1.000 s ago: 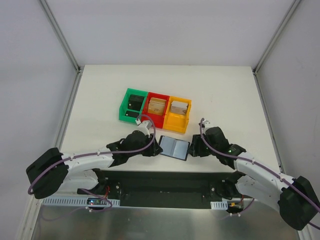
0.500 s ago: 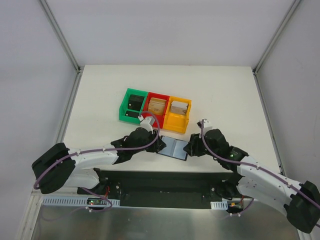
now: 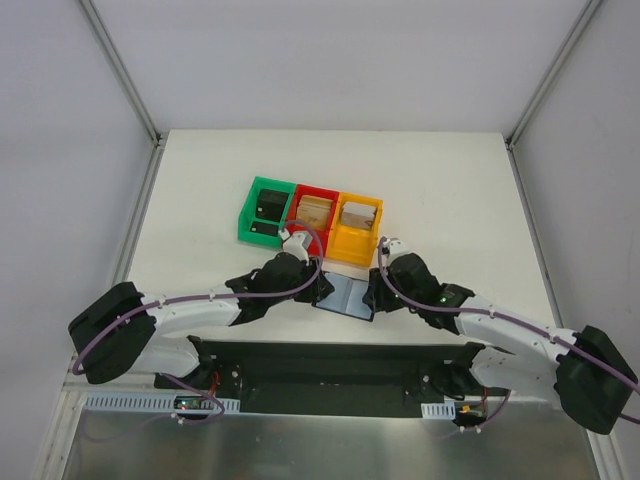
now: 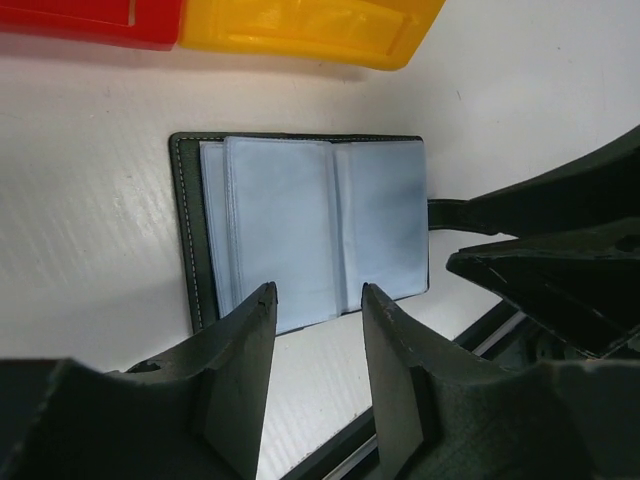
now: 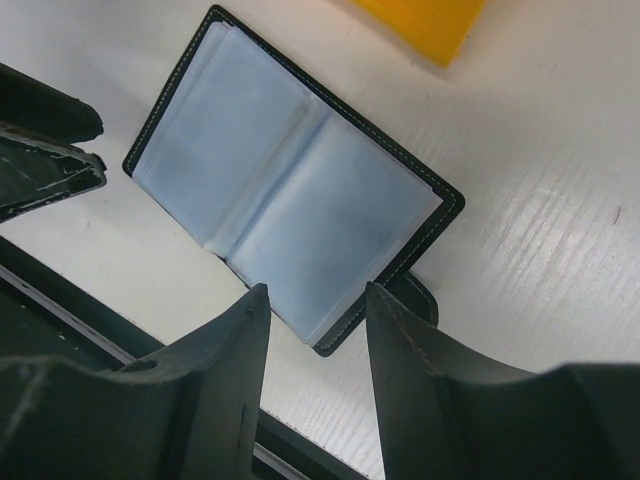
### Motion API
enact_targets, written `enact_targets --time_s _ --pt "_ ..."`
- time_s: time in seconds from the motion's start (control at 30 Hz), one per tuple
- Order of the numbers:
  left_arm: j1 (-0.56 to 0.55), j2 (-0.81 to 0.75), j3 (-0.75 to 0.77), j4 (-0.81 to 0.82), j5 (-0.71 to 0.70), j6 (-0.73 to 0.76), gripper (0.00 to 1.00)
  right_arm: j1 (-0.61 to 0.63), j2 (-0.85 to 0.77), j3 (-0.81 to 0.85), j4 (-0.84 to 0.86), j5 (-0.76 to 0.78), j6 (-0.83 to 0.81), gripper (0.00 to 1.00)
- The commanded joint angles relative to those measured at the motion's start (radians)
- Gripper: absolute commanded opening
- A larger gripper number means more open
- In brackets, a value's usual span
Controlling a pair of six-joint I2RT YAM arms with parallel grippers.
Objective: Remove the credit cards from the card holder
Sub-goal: Remove the credit card from the card holder.
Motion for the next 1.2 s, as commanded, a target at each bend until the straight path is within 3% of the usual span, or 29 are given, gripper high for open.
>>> enact_targets --time_s 0.0,0.4,0.57,0.8,1.17 --pt "-0.006 0.024 0.034 0.025 0.043 0.014 0.40 0.003 0.028 -0.015 0.071 -0.005 0.009 0.45" --pt "-0.007 0.030 0.009 0.086 0.095 0.014 0.57 -0.038 0.120 -0.077 0.206 -0.028 0.039 0.50" --pt "-0.007 0.030 0.003 0.083 0.103 0.001 0.51 -0.067 0.129 -0.097 0.222 -0.078 0.052 0.37" --pt "-0.009 0.071 0.018 0.065 0.082 -0.003 0.35 -0.070 0.140 -0.105 0.206 -0.072 0.055 0.16" --pt "-0.009 0.064 0.007 0.012 -0.014 -0.008 0.33 -0.075 0.138 -0.090 0.145 -0.067 0.019 0.01"
